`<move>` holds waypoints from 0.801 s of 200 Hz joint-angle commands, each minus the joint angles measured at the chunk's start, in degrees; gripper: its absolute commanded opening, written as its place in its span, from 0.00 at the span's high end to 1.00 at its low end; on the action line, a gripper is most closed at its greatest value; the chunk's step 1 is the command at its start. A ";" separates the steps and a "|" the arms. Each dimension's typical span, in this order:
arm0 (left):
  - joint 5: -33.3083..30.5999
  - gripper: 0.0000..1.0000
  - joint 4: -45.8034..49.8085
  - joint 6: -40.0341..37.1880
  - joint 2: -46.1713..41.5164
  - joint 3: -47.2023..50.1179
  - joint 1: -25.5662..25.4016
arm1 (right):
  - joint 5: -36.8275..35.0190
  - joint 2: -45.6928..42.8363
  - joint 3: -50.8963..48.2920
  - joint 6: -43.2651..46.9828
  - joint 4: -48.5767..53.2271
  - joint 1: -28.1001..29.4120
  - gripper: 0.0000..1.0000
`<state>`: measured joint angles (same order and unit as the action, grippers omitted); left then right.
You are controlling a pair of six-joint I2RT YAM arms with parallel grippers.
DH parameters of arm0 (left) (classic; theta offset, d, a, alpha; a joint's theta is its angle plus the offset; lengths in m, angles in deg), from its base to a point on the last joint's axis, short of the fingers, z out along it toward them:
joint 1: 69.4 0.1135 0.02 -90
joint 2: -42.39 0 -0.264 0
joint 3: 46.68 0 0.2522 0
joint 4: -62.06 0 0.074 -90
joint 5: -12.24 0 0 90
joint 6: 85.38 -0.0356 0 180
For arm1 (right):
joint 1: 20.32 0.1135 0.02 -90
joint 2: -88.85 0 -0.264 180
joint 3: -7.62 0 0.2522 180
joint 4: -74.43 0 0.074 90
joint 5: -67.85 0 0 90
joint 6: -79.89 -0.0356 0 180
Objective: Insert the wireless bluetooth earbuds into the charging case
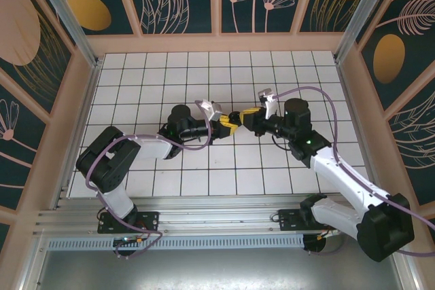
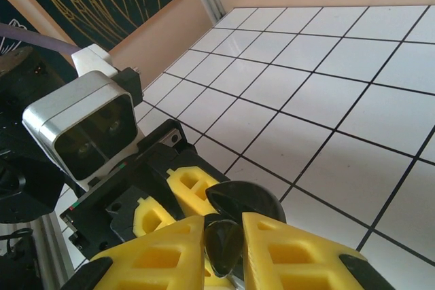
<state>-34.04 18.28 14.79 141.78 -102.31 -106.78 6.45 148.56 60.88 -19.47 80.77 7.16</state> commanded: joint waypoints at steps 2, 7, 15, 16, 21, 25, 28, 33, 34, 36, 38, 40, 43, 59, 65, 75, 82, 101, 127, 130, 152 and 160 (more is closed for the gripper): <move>1.63 0.88 0.06 0.42 -0.60 -1.32 -0.39 | 0.84 0.62 2.57 2.15 -0.68 0.39 0.80; 1.64 0.88 0.14 0.33 -0.69 -1.37 -0.35 | 0.93 0.66 2.56 2.24 -0.62 0.42 0.80; 1.69 0.88 0.17 0.37 -0.78 -1.30 -0.32 | 1.10 0.93 2.58 2.34 -0.55 0.44 0.80; 1.66 0.88 0.16 0.37 -0.78 -1.34 -0.32 | 1.10 0.94 2.55 2.38 -0.52 0.45 0.80; 1.70 0.88 0.16 0.37 -0.80 -1.34 -0.40 | 1.15 1.10 2.64 2.44 -0.36 0.43 0.80; 1.65 0.88 0.15 0.35 -0.85 -1.29 -0.32 | 1.19 1.20 2.63 2.47 -0.32 0.47 0.80; 1.71 0.88 0.15 0.37 -0.87 -1.33 -0.36 | 1.15 1.27 2.66 2.52 -0.25 0.46 0.80; 1.68 0.88 0.07 0.46 -0.86 -1.44 -0.33 | 1.11 1.29 2.68 2.64 -0.11 0.46 0.80; 1.65 0.88 0.06 0.46 -0.86 -1.45 -0.32 | 1.07 1.29 2.68 2.62 -0.13 0.46 0.80; 1.68 0.88 0.02 0.50 -0.87 -1.39 -0.32 | 0.96 1.32 2.68 2.67 -0.07 0.46 0.80; 1.71 0.88 -0.02 0.54 -0.82 -1.40 -0.39 | 0.90 1.30 2.55 2.73 0.01 0.51 0.80; 1.71 0.88 -0.09 0.59 -0.79 -1.36 -0.38 | 0.79 1.32 2.52 2.70 0.03 0.48 0.80; 1.78 0.88 -0.18 0.67 -0.80 -1.30 -0.39 | 0.69 1.37 2.54 2.76 0.04 0.47 0.80; 2.11 0.88 -0.76 1.05 -0.80 -1.31 -0.34 | 0.50 1.47 2.41 3.05 0.03 0.49 0.80; 2.21 0.88 -0.95 1.20 -0.82 -1.29 -0.36 | 0.41 1.41 2.42 3.08 0.03 0.47 0.80; 2.27 0.88 -1.20 1.31 -0.80 -1.20 -0.37 | 0.32 1.53 2.30 3.13 -0.12 0.47 0.80; 2.31 0.88 -1.34 1.50 -0.86 -1.22 -0.36 | 0.36 1.55 2.23 3.13 -0.24 0.52 0.80; 2.46 0.88 -1.63 1.73 -0.86 -1.20 -0.39 | 0.49 1.73 2.03 3.08 -0.51 0.51 0.80; 2.58 0.88 -2.24 2.19 -0.79 -1.12 -0.35 | 0.75 1.97 1.84 3.04 -0.75 0.53 0.80; 2.55 0.88 -2.36 2.26 -0.80 -1.11 -0.36 | 0.82 1.93 1.80 3.04 -0.75 0.60 0.80; 2.58 0.88 -3.16 2.95 -0.85 -1.11 -0.38 | 0.77 1.96 1.44 3.20 -0.76 0.63 0.80; 2.53 0.88 -3.48 3.26 -0.81 -1.20 -0.36 | 0.76 1.99 1.32 3.21 -0.76 0.57 0.80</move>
<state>-33.12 18.52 16.56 141.78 -102.35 -106.87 6.47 150.33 61.63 -17.81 81.07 7.18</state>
